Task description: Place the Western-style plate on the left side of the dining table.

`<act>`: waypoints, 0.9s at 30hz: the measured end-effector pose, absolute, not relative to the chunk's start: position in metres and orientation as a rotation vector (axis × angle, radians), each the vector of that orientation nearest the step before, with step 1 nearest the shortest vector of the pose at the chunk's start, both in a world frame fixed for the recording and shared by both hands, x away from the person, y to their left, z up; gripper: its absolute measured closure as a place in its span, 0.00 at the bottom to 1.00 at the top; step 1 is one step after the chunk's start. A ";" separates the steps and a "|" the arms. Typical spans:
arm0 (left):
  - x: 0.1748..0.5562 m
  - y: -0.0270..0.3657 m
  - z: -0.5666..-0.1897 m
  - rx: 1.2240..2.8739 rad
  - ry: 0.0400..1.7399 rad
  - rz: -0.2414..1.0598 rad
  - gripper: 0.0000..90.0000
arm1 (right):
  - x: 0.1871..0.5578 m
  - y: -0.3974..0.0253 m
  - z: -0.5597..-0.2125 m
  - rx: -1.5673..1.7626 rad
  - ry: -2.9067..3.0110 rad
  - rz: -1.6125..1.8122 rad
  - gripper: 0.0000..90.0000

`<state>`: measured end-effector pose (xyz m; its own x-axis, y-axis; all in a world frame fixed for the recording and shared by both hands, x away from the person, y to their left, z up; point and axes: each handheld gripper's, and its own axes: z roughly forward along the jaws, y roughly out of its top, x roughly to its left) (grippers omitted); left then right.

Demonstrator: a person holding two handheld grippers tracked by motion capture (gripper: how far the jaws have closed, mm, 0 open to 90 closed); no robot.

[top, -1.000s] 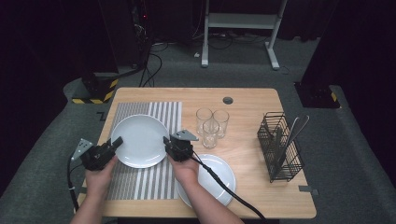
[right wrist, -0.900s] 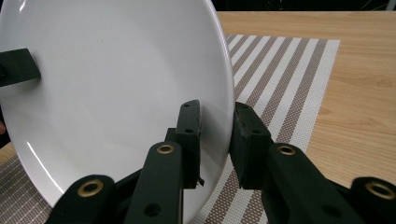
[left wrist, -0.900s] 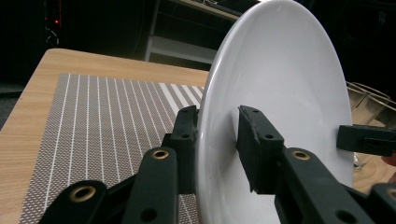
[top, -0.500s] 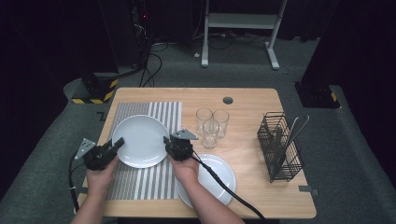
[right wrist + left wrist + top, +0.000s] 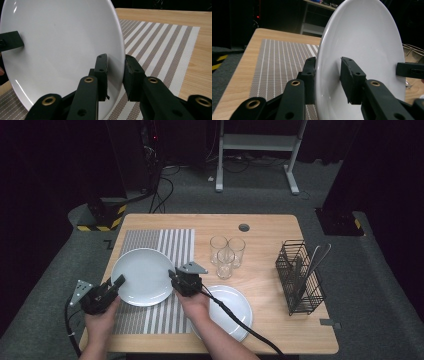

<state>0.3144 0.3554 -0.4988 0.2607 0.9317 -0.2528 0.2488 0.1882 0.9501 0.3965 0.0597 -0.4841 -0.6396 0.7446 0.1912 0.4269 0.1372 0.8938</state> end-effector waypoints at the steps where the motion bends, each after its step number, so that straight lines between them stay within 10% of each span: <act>1: 0.312 0.355 -0.498 1.319 1.242 0.723 0.74 | 0.395 0.060 -0.484 1.134 2.122 1.503 0.83; 27: 0.357 0.362 -0.523 1.335 1.272 0.564 0.71 | 0.413 0.060 -0.494 1.190 2.120 1.424 0.83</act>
<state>0.3572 0.3616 -0.5233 0.2968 0.8904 -0.3450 0.3427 0.2379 0.9088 0.4131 0.0597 -0.4940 -0.6005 0.7799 0.1768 0.4585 0.1547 0.8751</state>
